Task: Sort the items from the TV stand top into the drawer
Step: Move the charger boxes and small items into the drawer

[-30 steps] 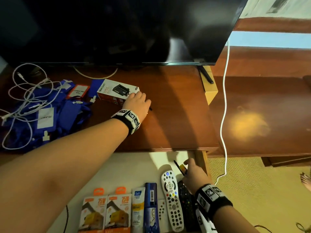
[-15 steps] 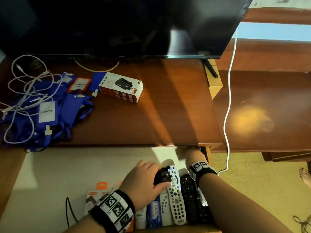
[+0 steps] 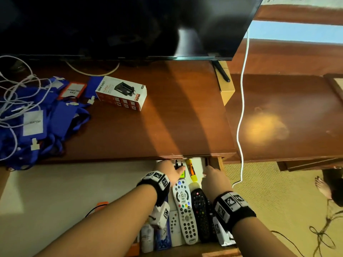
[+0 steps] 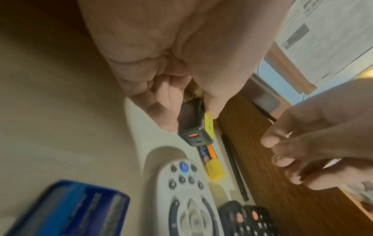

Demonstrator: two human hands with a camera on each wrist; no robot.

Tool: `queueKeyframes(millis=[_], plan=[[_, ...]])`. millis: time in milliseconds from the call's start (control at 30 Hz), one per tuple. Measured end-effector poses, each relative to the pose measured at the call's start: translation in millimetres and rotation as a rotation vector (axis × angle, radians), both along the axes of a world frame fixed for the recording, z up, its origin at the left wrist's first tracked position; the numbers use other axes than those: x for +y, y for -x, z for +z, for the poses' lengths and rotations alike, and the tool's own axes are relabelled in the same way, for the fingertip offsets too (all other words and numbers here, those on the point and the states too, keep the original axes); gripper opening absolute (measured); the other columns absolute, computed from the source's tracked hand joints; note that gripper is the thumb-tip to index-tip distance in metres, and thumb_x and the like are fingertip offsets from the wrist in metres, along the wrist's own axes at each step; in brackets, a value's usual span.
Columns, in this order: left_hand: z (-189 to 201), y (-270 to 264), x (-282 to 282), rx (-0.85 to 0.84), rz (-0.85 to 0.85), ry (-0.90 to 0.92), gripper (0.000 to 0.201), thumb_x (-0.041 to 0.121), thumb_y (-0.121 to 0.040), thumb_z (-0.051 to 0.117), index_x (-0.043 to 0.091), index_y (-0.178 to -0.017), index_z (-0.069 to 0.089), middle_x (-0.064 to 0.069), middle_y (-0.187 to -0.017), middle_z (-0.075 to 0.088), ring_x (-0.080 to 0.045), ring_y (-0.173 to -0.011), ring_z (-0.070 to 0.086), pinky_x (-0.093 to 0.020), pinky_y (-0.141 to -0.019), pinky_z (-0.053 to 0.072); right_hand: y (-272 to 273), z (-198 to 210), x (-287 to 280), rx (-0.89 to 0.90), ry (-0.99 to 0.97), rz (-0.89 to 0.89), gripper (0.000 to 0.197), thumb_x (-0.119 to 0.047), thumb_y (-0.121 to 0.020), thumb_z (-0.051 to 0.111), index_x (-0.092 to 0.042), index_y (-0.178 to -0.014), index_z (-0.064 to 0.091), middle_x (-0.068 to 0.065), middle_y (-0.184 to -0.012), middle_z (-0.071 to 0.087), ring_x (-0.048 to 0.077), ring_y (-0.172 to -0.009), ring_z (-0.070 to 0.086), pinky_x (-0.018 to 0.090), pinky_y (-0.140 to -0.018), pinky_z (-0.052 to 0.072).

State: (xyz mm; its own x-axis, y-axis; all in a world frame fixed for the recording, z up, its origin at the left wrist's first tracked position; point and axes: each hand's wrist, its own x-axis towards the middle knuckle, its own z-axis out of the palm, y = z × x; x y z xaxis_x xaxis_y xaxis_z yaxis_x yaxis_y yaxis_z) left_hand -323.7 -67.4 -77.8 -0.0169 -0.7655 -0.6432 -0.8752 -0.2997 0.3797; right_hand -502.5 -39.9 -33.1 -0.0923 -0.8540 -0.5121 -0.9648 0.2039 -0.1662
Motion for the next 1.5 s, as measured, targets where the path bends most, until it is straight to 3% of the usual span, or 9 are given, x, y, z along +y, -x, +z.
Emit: queueKeyframes(millis=[167,367,567,733,833,1133,1233,1333,1500], plan=[[-13,22,-10,-0.087,-0.012,-0.050,0.052,0.056,-0.104,0.047,0.009,-0.115,0.066,-0.014,-0.117,0.072,-0.032,-0.108,0.068,-0.033,-0.079,0.051,19,7,20,-0.054,0.053,-0.032,0.023,-0.006,-0.095,0.052,-0.011,-0.115,0.062,0.008,-0.104,0.069,0.024,-0.088,0.059,0.030,-0.076,0.048],[-18,29,-22,-0.100,-0.013,-0.109,0.062,0.063,-0.104,0.034,0.011,-0.107,0.067,-0.015,-0.114,0.073,-0.031,-0.104,0.069,-0.032,-0.076,0.049,39,8,32,-0.065,0.054,-0.040,0.021,-0.006,-0.096,0.050,-0.010,-0.113,0.064,0.006,-0.103,0.070,0.020,-0.083,0.056,0.025,-0.074,0.047],[-31,40,-24,-0.109,-0.054,-0.106,0.071,0.072,-0.099,0.033,0.017,-0.124,0.069,-0.008,-0.119,0.074,-0.028,-0.115,0.066,-0.044,-0.115,0.038,33,18,24,-0.077,0.067,-0.030,0.019,-0.011,-0.098,0.053,-0.014,-0.114,0.063,0.004,-0.105,0.070,0.021,-0.088,0.063,0.030,-0.079,0.055],[-32,42,-18,-0.008,-0.043,-0.084,0.056,0.063,-0.099,0.051,0.014,-0.117,0.071,-0.006,-0.097,0.072,-0.028,-0.091,0.070,-0.030,-0.072,0.051,26,32,10,-0.090,0.127,-0.022,0.016,-0.010,-0.096,0.053,-0.016,-0.105,0.065,0.002,-0.097,0.070,0.022,-0.083,0.063,0.033,-0.074,0.053],[-31,41,-13,-0.058,-0.174,-0.057,0.064,0.061,-0.104,0.039,0.010,-0.131,0.065,-0.010,-0.128,0.069,-0.030,-0.115,0.066,-0.035,-0.093,0.054,21,43,2,-0.108,0.160,-0.020,0.015,-0.014,-0.097,0.054,-0.015,-0.104,0.067,0.004,-0.097,0.072,0.025,-0.087,0.066,0.037,-0.077,0.055],[-9,19,6,0.060,-0.192,-0.031,0.051,0.044,-0.104,0.045,0.013,-0.144,0.053,-0.009,-0.146,0.059,-0.029,-0.134,0.054,-0.037,-0.112,0.045,3,67,-23,-0.173,0.248,-0.036,0.014,-0.017,-0.094,0.055,-0.018,-0.099,0.068,0.002,-0.093,0.074,0.027,-0.086,0.068,0.039,-0.077,0.056],[19,-8,17,0.195,-0.152,0.013,0.037,0.041,-0.103,0.050,0.018,-0.128,0.063,0.000,-0.130,0.068,-0.020,-0.114,0.064,-0.031,-0.097,0.051,-8,73,-31,-0.211,0.313,-0.021,0.008,-0.020,-0.096,0.058,-0.019,-0.097,0.066,-0.002,-0.088,0.070,0.021,-0.076,0.061,0.031,-0.069,0.047],[63,-49,34,0.270,-0.054,0.153,0.020,0.046,-0.100,0.055,0.030,-0.092,0.065,0.013,-0.087,0.068,-0.005,-0.078,0.060,-0.024,-0.069,0.043,-27,78,-41,-0.261,0.380,0.008,0.004,-0.019,-0.095,0.061,-0.019,-0.095,0.065,-0.003,-0.091,0.065,0.021,-0.080,0.061,0.028,-0.070,0.042],[128,-137,39,0.228,0.206,0.492,0.013,0.038,-0.095,0.067,0.027,-0.090,0.070,0.015,-0.079,0.069,0.000,-0.076,0.062,-0.026,-0.072,0.050,-76,86,-71,-0.306,0.409,0.116,0.018,-0.022,-0.094,0.063,-0.017,-0.111,0.062,0.002,-0.109,0.057,0.024,-0.086,0.060,0.030,-0.075,0.045]])
